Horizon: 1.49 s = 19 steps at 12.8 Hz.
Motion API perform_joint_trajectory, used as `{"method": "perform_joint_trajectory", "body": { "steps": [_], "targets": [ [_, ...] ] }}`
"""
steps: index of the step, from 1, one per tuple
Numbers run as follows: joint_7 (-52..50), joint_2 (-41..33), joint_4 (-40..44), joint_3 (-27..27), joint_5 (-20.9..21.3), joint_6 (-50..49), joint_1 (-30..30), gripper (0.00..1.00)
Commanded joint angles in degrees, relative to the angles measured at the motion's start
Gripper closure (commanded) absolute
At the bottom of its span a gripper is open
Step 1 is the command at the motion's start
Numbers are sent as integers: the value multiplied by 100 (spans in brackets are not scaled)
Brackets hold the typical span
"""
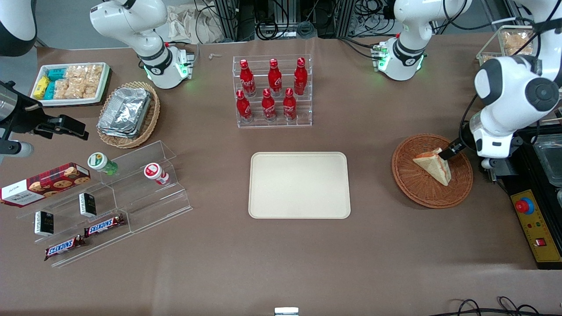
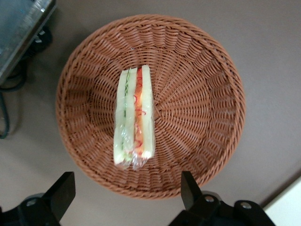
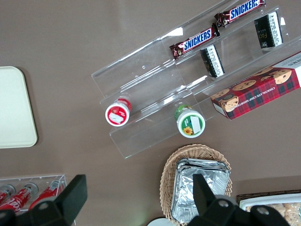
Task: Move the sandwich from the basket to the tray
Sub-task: 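Lower the open left gripper onto the wrapped sandwich in the basket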
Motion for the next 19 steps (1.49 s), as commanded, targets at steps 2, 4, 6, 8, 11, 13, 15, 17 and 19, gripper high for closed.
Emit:
{"method": "perform_joint_trajectory", "body": {
  "steps": [2,4,6,8,11,13,15,17,19],
  "targets": [
    [-500,545,-97,-13,22,623,2,0],
    [-544,747,-140,-4,31,798,2,0],
    [-606,853,-184,-4,179,896,11,0],
    [-781,924,-193,5,381,913,37,0],
    [-993,915,-193,5,409,905,46,0],
    [-1002,1029,-185,5,417,922,55,0],
    [-1011,1178,-176,14,417,1071,55,0],
    [-1054,1284,-176,14,417,1177,63,0],
    [-1055,1354,-158,14,417,1186,55,2]
  ]
}}
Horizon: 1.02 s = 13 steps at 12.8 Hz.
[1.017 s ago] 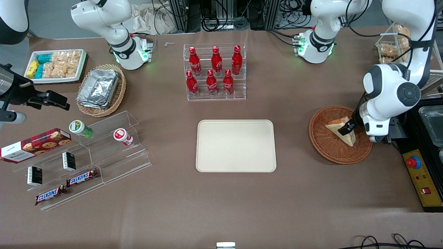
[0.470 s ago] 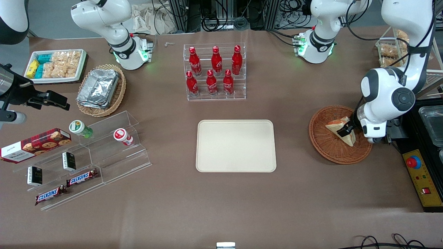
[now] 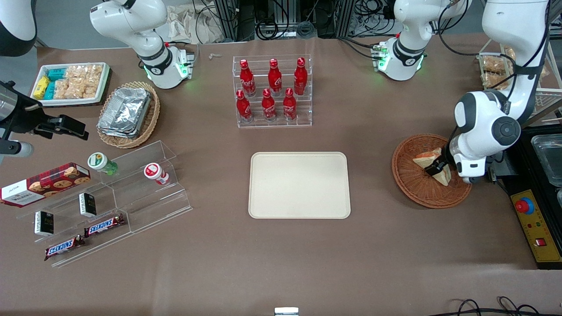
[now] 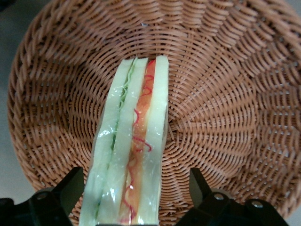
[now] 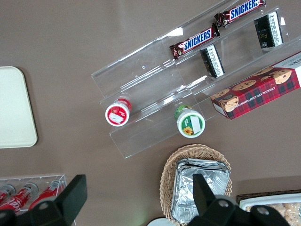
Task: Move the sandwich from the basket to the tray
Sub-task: 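Close the left gripper on the sandwich and lift it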
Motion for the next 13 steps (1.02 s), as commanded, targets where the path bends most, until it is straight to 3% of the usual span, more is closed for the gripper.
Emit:
{"method": "perform_joint_trajectory", "body": {
  "steps": [1,2,4,8,11,13],
  "targets": [
    [-269,66,-78,-25,174,255,37,17],
    [-269,75,-78,-25,174,255,37,40],
    [-261,57,-69,-25,183,255,63,98],
    [-296,-459,-42,-42,209,-42,63,100],
    [-165,-1241,229,-208,262,-1331,-7,100],
    [46,-1393,842,-620,262,-2350,-7,100]
  ]
}}
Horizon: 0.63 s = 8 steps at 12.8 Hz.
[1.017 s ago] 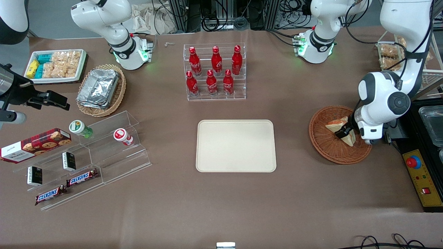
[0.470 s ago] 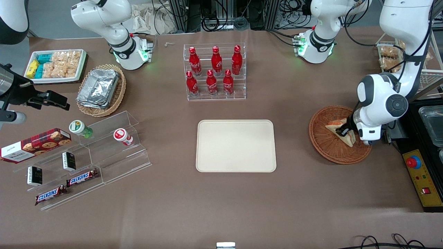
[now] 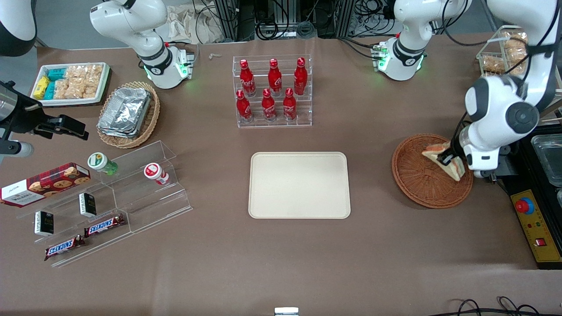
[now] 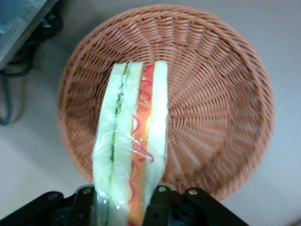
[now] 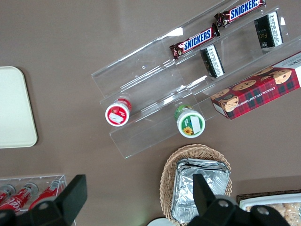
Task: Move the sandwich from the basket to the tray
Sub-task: 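Close the left gripper on the sandwich and lift it, then carry the held sandwich with the left gripper over the cream tray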
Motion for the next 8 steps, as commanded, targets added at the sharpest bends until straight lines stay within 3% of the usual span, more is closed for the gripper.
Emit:
{"method": "perform_joint_trajectory", "body": {
  "steps": [1,4,8],
  "targets": [
    [45,-234,789,-607,108,-1255,-19,100],
    [37,-278,1214,-1205,-94,-1751,-19,100],
    [46,-15,1513,-2355,-366,-1412,-36,100]
  ]
}}
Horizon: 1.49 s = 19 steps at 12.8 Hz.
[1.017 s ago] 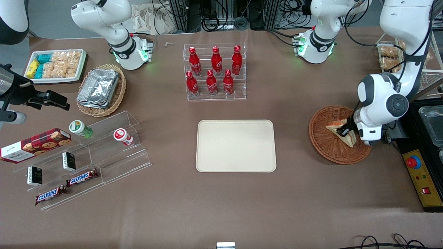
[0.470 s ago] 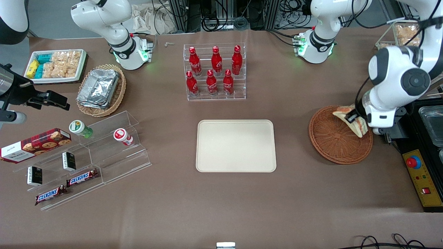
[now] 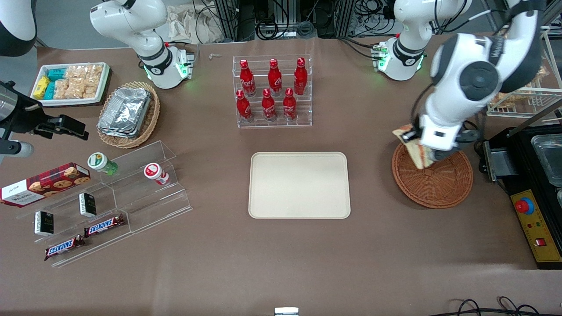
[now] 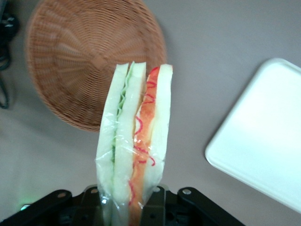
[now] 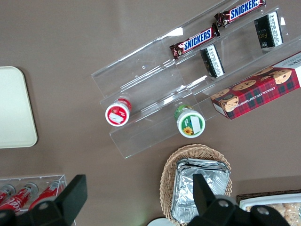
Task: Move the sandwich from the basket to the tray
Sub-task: 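Carry the held sandwich with the left gripper over the cream tray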
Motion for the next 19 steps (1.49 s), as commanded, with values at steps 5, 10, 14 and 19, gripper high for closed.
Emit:
{"method": "perform_joint_trajectory", "body": {
  "steps": [5,10,14,19],
  "targets": [
    [-13,1005,242,-1169,387,1182,-267,100],
    [-57,2226,321,-1161,1204,2071,-383,100],
    [-240,3229,602,-1134,2030,2300,-392,100],
    [-707,3758,673,-1126,2771,2502,-418,100]
  ]
}}
